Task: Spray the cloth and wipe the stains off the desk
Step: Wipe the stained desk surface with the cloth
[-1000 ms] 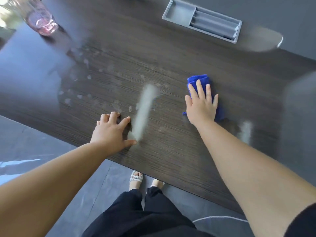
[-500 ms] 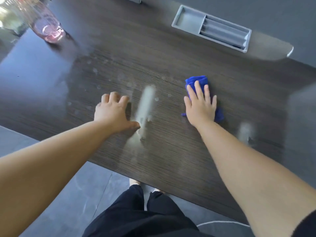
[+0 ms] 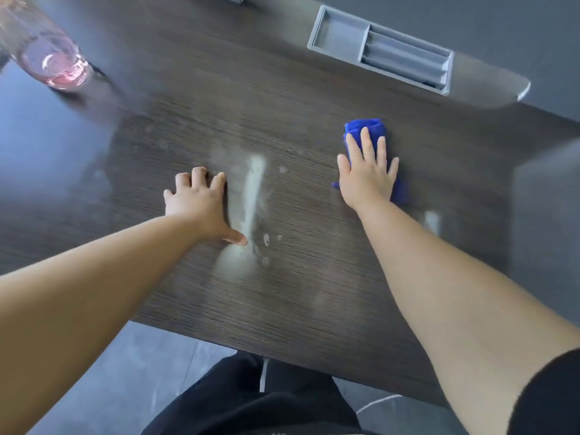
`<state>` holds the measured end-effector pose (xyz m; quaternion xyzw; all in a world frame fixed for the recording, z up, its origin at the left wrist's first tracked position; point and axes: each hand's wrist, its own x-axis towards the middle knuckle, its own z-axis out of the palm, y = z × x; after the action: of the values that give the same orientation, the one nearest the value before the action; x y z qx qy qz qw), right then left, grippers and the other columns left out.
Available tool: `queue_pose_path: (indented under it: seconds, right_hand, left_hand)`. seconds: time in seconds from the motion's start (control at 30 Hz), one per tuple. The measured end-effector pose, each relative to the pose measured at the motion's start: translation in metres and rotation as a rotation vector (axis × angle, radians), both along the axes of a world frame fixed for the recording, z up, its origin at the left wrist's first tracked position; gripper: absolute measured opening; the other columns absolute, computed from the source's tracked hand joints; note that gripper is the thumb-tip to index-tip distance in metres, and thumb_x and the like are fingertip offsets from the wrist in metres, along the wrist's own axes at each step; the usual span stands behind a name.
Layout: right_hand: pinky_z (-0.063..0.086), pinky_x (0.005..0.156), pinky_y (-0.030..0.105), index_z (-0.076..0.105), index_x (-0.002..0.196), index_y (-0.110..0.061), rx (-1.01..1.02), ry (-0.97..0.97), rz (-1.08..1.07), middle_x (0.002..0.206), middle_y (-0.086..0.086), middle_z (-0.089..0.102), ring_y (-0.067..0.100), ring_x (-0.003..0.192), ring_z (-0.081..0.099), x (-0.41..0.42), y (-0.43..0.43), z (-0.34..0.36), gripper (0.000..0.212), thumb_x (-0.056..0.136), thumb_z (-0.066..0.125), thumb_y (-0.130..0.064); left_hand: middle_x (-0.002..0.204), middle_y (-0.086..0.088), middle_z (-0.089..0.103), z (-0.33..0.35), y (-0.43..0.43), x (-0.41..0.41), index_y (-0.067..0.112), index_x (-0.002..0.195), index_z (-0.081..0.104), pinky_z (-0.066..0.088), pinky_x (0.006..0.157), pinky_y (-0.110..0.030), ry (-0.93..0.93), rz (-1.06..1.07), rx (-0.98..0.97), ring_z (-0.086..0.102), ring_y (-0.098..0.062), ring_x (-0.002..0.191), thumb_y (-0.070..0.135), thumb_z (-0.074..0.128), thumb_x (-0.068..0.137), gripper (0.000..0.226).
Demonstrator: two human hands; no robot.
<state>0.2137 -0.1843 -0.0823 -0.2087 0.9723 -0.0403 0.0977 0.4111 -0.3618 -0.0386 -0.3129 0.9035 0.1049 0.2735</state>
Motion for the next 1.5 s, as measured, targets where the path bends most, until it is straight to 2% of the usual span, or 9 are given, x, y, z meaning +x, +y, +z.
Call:
queue_pose_path:
  seconds: [0.07, 0.2, 0.27, 0.5, 0.73, 1.0, 1.23, 1.43, 1.5]
  right_hand:
    - [-0.001, 0.115, 0.055, 0.013, 0.151, -0.033, -0.001, 0.006, -0.057, 0.160, -0.008, -0.002, 0.022, 0.147, -0.005, 0.027, -0.024, -0.001, 0.055, 0.099, 0.022, -0.049]
    - [0.016, 0.111, 0.058, 0.037, 0.145, -0.029, -0.049, 0.051, 0.589, 0.156, -0.003, 0.026, 0.028, 0.144, 0.021, 0.068, -0.007, -0.009, 0.056, 0.093, 0.030, -0.051]
    - [0.022, 0.109, 0.058, 0.043, 0.141, -0.031, -0.030, 0.040, 0.717, 0.152, -0.003, 0.034, 0.028, 0.141, 0.029, 0.029, 0.009, -0.006, 0.055, 0.092, 0.029, -0.051]
    - [-0.002, 0.115, 0.055, 0.007, 0.152, -0.033, 0.024, -0.052, -0.132, 0.159, -0.009, -0.008, 0.022, 0.146, -0.010, -0.054, -0.045, 0.003, 0.055, 0.100, 0.016, -0.050]
    - [0.019, 0.110, 0.059, 0.040, 0.143, -0.028, -0.046, 0.009, 0.886, 0.154, -0.001, 0.030, 0.030, 0.142, 0.025, -0.015, -0.033, -0.005, 0.056, 0.094, 0.026, -0.050]
    - [-0.002, 0.115, 0.055, 0.004, 0.152, -0.031, 0.045, -0.011, 0.275, 0.160, -0.006, -0.008, 0.023, 0.146, -0.009, -0.053, -0.132, 0.000, 0.057, 0.100, 0.014, -0.051]
    - [0.019, 0.110, 0.058, 0.045, 0.140, -0.029, -0.065, 0.009, 1.132, 0.152, -0.001, 0.034, 0.028, 0.140, 0.029, -0.024, -0.100, -0.007, 0.056, 0.092, 0.028, -0.051]
    - [-0.001, 0.115, 0.053, 0.008, 0.151, -0.034, 0.044, -0.012, 0.513, 0.160, -0.009, -0.005, 0.021, 0.146, -0.007, -0.066, -0.186, 0.000, 0.053, 0.101, 0.016, -0.049]
    - [-0.002, 0.114, 0.055, 0.008, 0.152, -0.031, 0.033, -0.003, 0.526, 0.160, -0.006, -0.004, 0.024, 0.146, -0.006, -0.033, -0.192, -0.001, 0.057, 0.099, 0.017, -0.052]
  left_hand:
    - [0.142, -0.009, 0.021, 0.002, 0.000, -0.002, 0.023, 0.144, 0.018, 0.032, 0.104, -0.053, -0.016, -0.004, 0.000, 0.021, -0.034, 0.129, 0.071, 0.077, 0.043, 0.127]
    - [0.139, -0.009, 0.023, 0.006, 0.002, -0.007, 0.021, 0.139, 0.025, 0.034, 0.101, -0.055, -0.046, -0.003, -0.005, 0.023, -0.035, 0.127, 0.070, 0.079, 0.040, 0.123]
    - [0.138, -0.009, 0.023, 0.007, 0.002, -0.009, 0.020, 0.137, 0.026, 0.035, 0.100, -0.055, -0.060, -0.008, -0.010, 0.024, -0.034, 0.126, 0.070, 0.079, 0.040, 0.121]
    - [0.133, -0.007, 0.025, 0.013, 0.004, -0.015, 0.019, 0.130, 0.031, 0.044, 0.092, -0.048, -0.104, 0.013, -0.018, 0.028, -0.032, 0.122, 0.067, 0.081, 0.038, 0.115]
    - [0.135, -0.007, 0.025, 0.015, 0.005, -0.016, 0.019, 0.137, 0.028, 0.042, 0.095, -0.048, -0.103, 0.034, 0.003, 0.026, -0.031, 0.124, 0.065, 0.082, 0.039, 0.121]
    - [0.145, -0.008, 0.018, 0.012, 0.004, -0.012, 0.021, 0.144, 0.019, 0.033, 0.105, -0.050, -0.089, 0.050, 0.027, 0.017, -0.033, 0.132, 0.065, 0.081, 0.040, 0.129]
    - [0.151, -0.010, 0.008, 0.011, 0.002, -0.011, 0.021, 0.148, 0.009, 0.027, 0.109, -0.051, -0.107, 0.035, 0.040, 0.010, -0.035, 0.137, 0.067, 0.079, 0.045, 0.133]
    - [0.152, -0.009, 0.004, 0.011, 0.001, -0.010, 0.022, 0.149, 0.004, 0.024, 0.111, -0.053, -0.113, 0.037, 0.046, 0.006, -0.036, 0.139, 0.067, 0.077, 0.048, 0.132]
    - [0.153, -0.009, 0.004, 0.011, 0.000, -0.009, 0.022, 0.149, 0.003, 0.023, 0.112, -0.053, -0.107, 0.040, 0.051, 0.005, -0.035, 0.139, 0.067, 0.077, 0.049, 0.132]
